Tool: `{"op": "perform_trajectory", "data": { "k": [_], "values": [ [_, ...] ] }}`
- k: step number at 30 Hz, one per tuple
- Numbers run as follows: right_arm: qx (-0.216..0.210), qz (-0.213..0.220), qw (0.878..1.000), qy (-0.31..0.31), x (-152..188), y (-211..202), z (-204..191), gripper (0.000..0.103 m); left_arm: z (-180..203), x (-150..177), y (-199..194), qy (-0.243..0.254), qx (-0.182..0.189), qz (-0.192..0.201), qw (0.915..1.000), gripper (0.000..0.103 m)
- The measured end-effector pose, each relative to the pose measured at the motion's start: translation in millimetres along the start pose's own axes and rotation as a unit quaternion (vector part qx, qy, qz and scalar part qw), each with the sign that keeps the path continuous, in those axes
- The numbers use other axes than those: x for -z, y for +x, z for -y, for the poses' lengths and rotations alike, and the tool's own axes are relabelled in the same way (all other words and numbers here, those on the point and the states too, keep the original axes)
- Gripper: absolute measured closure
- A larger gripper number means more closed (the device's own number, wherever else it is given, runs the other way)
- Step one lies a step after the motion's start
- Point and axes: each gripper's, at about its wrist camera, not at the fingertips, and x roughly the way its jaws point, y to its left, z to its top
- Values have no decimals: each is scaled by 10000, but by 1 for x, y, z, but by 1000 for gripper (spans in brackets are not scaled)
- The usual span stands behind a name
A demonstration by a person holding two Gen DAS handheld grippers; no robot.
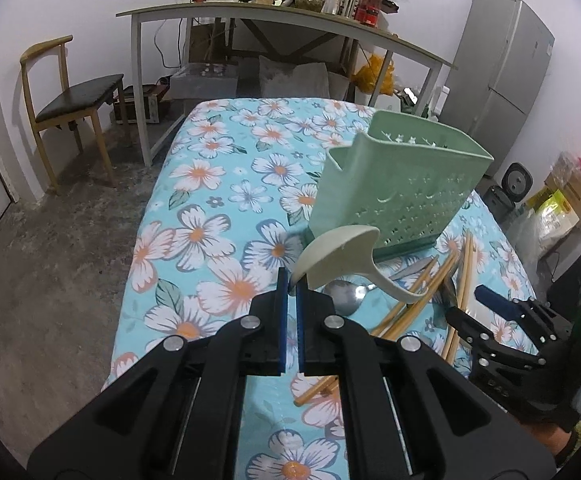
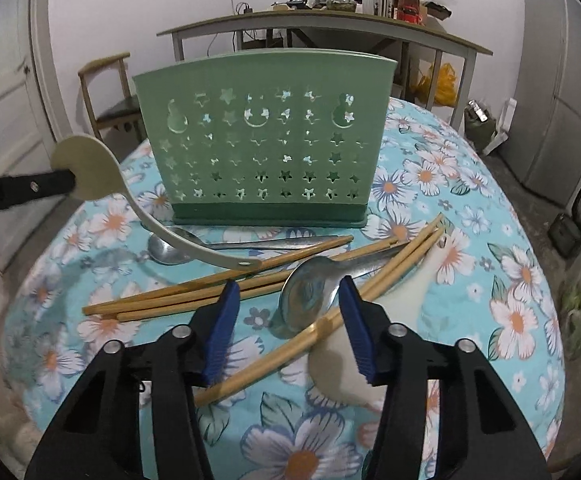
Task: Organize utensils
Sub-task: 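Lift the cream ladle with the left tool while the right tool grasps the metal ladle handle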
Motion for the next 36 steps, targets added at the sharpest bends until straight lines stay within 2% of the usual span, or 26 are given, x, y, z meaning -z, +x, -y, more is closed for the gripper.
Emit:
{"op": "perform_trajectory", "data": {
  "k": [2,4,6,10,15,18,23,27,29,33,36],
  "values": [
    [124,-98,9999,-28,0,7,-2,68,-2,-1,-2,-13,7,68,10000,100],
    [116,-228,9996,105,-1,13,1,88,-4,-2,-3,-1,0,127,9999,100],
    [131,-214,9994,223,-1,11,4,97,-6,-2,-2,1,-2,139,9999,100],
    [102,-14,9989,453,-6,-6,11,100,-8,-4,-5,-5,-18,200,9998,100],
    [-266,255,9943,1004,-15,-39,35,101,-5,-8,-16,41,-44,393,9992,100],
    [-568,478,9874,1396,-19,-64,56,102,0,-12,-24,93,-41,513,9986,100],
    [-1213,848,9671,2071,-19,-103,94,102,9,-19,-42,219,-16,775,9968,100],
    [-1742,1036,9469,2496,-17,-122,116,102,12,-25,-57,230,93,876,9959,100],
    [-1886,1117,9408,2585,-16,-128,121,102,12,-29,-67,244,181,955,9950,100],
    [-1743,1290,9450,2448,-18,-141,120,102,13,-38,-84,280,241,1124,9930,100],
    [-1519,1105,9610,2031,-20,-135,104,102,13,-41,-92,317,184,1238,9916,100]
  ]
}}
